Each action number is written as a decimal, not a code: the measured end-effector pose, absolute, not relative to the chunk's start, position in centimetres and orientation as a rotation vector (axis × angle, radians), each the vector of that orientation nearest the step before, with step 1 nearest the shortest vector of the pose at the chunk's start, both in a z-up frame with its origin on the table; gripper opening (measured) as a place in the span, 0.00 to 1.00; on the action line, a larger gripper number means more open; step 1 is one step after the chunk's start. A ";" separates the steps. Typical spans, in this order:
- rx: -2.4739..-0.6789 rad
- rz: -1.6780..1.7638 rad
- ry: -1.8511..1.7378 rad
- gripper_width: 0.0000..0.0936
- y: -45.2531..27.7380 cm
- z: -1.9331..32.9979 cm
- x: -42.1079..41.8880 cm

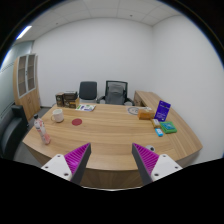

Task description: Pour water

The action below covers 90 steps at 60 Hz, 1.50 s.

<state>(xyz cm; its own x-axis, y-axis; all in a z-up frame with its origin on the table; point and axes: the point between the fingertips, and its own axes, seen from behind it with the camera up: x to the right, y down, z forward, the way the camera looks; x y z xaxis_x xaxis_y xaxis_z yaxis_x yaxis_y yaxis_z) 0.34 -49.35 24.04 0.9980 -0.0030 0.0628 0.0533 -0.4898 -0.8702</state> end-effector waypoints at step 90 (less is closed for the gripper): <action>-1.947 0.038 -0.044 0.42 -28.9 7.2 -42.7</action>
